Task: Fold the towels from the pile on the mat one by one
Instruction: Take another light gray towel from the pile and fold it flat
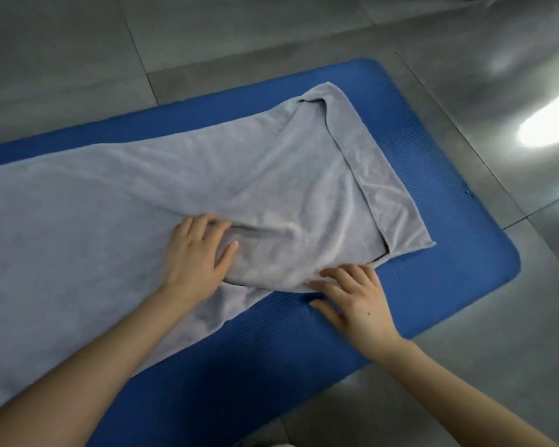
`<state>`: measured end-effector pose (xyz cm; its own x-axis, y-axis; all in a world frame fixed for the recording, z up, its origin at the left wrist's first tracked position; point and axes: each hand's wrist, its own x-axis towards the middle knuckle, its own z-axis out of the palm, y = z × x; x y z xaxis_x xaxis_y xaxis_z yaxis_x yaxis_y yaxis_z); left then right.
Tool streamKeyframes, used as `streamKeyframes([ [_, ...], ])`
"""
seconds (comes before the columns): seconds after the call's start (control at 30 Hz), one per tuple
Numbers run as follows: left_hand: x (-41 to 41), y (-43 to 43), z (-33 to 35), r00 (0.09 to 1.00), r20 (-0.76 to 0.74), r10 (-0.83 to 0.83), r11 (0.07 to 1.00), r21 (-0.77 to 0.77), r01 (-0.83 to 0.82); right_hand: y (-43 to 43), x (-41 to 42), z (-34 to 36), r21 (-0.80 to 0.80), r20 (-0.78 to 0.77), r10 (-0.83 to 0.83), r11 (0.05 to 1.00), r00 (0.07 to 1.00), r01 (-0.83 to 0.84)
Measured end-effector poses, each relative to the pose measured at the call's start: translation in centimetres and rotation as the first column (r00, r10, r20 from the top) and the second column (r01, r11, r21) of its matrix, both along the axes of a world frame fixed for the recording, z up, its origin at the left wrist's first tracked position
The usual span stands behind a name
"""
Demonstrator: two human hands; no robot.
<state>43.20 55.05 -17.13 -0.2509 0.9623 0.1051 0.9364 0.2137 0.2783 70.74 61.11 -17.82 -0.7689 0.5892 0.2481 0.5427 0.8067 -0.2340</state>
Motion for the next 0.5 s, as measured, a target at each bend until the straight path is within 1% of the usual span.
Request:
streamKeyframes([
  [0.03, 0.1, -2.2, 0.8, 0.999, -0.030, -0.025, 0.999, 0.036, 0.027, -0.7, -0.6, -0.4, 0.011, 0.009, 0.037, 0.999, 0.999, -0.037],
  [0.07, 0.4, -4.4, 1.2, 0.997, -0.042, -0.069, 0.997, 0.040, 0.071, -1.2, -1.1, -0.9, 0.022, 0.025, 0.057, 0.998, 0.998, -0.058],
  [0.1, 0.6, -6.6, 1.3, 0.990, -0.035, -0.134, 0.991, 0.008, 0.134, -1.4, -1.5, -1.3, 0.031, 0.045, 0.063, 0.997, 0.997, -0.065],
  [0.17, 0.7, -10.0, 0.7, 0.968, -0.024, -0.248, 0.960, -0.143, 0.242, -1.2, -2.2, -2.0, 0.048, 0.074, 0.048, 0.998, 0.996, -0.052],
  [0.2, 0.6, -11.1, 0.4, 0.959, -0.030, -0.280, 0.936, -0.228, 0.267, -0.8, -2.4, -2.2, 0.058, 0.078, 0.030, 0.998, 0.997, -0.035],
  [0.3, 0.5, -12.2, -0.3, 0.953, -0.034, -0.300, 0.910, -0.309, 0.276, 0.5, -3.0, -2.0, 0.054, 0.074, -0.018, 0.998, 0.997, 0.014],
  [0.37, 0.7, -12.1, -0.6, 0.956, -0.022, -0.291, 0.906, -0.326, 0.268, 0.9, -3.4, -1.3, -0.017, 0.062, -0.052, 0.998, 0.997, 0.053],
  [0.4, 0.8, -11.9, -0.2, 0.962, -0.005, -0.275, 0.905, -0.339, 0.257, 1.0, -3.6, -0.8, -0.082, 0.059, -0.077, 0.993, 0.995, 0.081],
  [0.43, 0.9, -11.8, 0.1, 0.970, 0.036, -0.242, 0.911, -0.336, 0.239, 1.2, -3.7, -0.2, -0.159, 0.061, -0.103, 0.981, 0.993, 0.112],
  [0.5, 0.4, -11.8, 0.8, 0.981, 0.151, -0.125, 0.933, -0.318, 0.168, 1.7, -3.5, 0.7, -0.302, 0.093, -0.134, 0.940, 0.987, 0.156],
])
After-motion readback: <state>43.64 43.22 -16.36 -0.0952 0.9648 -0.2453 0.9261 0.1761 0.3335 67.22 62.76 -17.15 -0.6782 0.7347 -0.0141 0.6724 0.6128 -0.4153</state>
